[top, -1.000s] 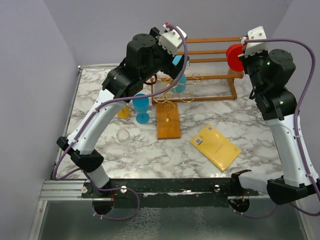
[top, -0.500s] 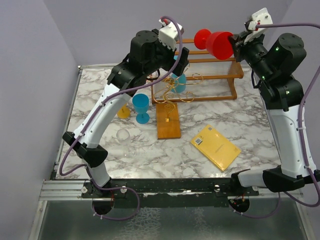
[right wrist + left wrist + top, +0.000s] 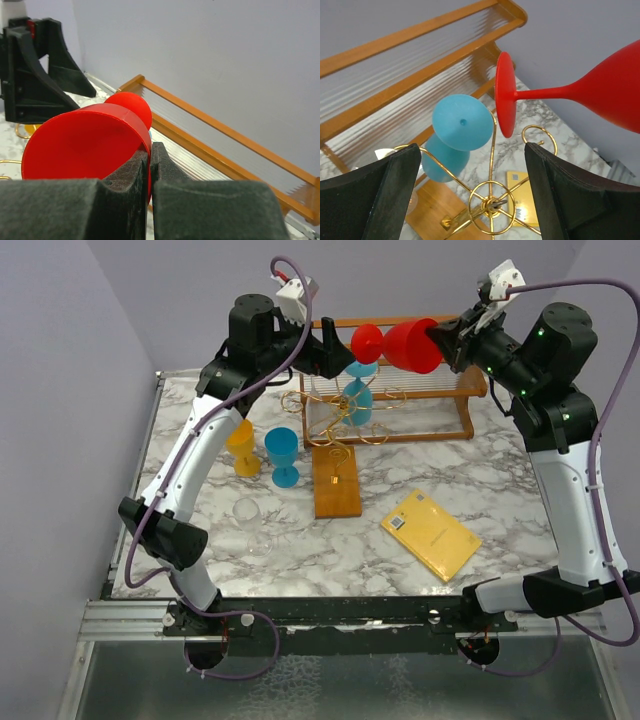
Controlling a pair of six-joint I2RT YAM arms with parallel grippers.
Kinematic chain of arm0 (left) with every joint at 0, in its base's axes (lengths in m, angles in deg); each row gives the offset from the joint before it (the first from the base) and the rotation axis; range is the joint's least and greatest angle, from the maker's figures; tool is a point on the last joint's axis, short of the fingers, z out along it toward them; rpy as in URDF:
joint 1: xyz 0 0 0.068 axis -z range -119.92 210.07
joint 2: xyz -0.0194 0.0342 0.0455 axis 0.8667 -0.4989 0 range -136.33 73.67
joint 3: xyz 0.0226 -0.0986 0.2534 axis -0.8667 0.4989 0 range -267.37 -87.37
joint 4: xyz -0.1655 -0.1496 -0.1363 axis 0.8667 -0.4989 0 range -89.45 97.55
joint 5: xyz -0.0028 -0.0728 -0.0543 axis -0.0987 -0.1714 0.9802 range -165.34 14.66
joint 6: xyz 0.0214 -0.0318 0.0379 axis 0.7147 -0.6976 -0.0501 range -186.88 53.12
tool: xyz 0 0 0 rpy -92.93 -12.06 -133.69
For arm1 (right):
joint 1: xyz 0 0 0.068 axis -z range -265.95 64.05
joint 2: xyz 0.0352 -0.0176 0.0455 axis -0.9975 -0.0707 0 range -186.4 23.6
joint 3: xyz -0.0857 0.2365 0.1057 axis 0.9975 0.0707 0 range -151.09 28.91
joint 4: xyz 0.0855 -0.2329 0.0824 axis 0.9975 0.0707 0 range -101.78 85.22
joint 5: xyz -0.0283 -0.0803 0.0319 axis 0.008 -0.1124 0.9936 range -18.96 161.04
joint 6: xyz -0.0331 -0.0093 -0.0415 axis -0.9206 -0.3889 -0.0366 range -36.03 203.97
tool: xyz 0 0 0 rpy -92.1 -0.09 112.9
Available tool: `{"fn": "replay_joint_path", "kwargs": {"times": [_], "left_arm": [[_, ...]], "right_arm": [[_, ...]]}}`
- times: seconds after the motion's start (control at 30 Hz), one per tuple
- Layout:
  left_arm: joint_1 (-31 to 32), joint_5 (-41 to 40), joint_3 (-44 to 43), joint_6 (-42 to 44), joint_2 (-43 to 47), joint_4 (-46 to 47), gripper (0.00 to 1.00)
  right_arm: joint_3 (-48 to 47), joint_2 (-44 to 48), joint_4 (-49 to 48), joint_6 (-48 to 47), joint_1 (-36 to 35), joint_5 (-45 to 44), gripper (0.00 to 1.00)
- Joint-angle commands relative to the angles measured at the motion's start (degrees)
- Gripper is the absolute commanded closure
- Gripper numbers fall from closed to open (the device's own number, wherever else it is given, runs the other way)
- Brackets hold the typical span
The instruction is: Place the wine glass upside down on the wine glass rack
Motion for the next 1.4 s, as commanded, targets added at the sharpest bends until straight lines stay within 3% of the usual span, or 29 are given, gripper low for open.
{"fn": "replay_joint_path", "kwargs": {"times": [0.0,0.17,0.43,0.73,1.17,1.23,1.37], "left_arm": [[-0.8,8.3,1.9,-5.4,3.6,6.1,0.15],[-2.2,12.7,4.6,-10.5,4.0,9.8,0.24],[-3.1,15.9,7.2,-15.5,4.5,13.0,0.49],[-3.2,17.4,7.6,-17.6,3.9,14.2,0.64],[-3.2,16.9,7.0,-17.3,3.7,13.7,0.97],[-3.3,16.7,6.5,-16.2,3.8,13.3,1.00],[-3.9,14.2,4.2,-13.8,4.1,11.0,1.00]], "right_arm": [[-1.7,-0.4,0.4,3.0,0.2,5.7,0.99],[-1.2,-0.3,0.2,4.0,0.2,8.4,0.99],[-1.1,0.0,-0.1,4.3,0.2,9.6,0.99],[-1.1,0.0,-0.3,4.6,0.2,10.4,0.99],[-0.1,-0.1,-0.9,3.5,0.2,10.4,0.99],[0.2,0.1,-0.8,2.9,0.2,10.8,0.94],[1.0,0.4,-0.6,1.8,0.2,11.6,0.69]]}}
